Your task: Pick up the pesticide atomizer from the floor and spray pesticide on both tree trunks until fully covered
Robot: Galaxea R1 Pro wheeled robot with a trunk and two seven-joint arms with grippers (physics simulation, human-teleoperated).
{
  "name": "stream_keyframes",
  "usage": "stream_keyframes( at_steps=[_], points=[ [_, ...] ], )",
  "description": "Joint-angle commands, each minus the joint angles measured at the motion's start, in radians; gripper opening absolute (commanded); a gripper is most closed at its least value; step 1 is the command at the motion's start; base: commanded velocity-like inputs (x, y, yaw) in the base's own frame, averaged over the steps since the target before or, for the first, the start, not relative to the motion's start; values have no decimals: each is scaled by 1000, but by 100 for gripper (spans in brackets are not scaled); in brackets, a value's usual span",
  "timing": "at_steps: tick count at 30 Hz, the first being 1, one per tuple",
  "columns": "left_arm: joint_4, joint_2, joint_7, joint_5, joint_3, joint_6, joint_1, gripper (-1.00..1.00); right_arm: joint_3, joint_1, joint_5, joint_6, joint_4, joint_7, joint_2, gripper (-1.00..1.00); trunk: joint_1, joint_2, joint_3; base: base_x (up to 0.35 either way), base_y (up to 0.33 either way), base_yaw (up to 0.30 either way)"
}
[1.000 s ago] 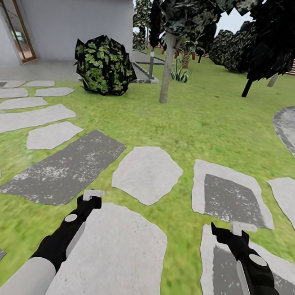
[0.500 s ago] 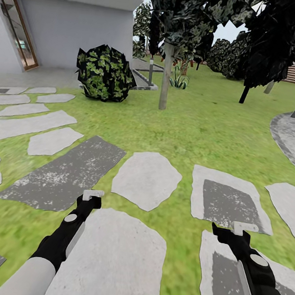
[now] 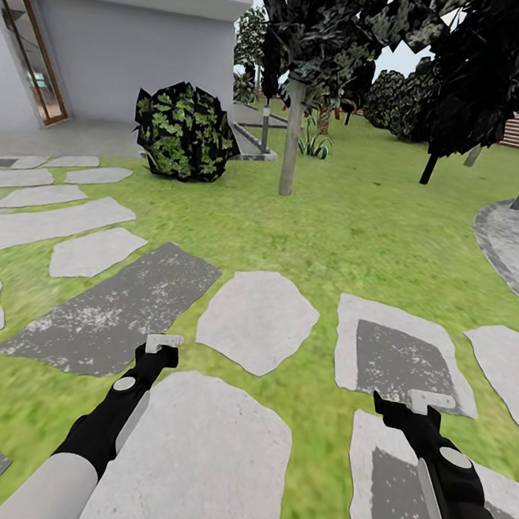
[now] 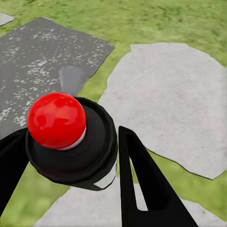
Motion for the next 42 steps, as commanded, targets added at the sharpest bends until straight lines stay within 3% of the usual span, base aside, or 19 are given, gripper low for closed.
stream_keyframes(
  at_steps=[1, 25, 42],
  points=[
    [0, 0, 0, 0, 0, 0, 0, -100, 0, 0, 0, 0, 0, 0, 0, 100, 0, 0, 1, 0, 0, 0],
    [0, -12, 0, 0, -1, 0, 0, -100, 0, 0, 0, 0, 1, 0, 0, 100, 0, 0, 39, 0, 0, 4],
    [0, -13, 0, 0, -1, 0, 0, -100, 0, 0, 0, 0, 2, 0, 1, 100, 0, 0, 55, 0, 0, 222]
  ],
)
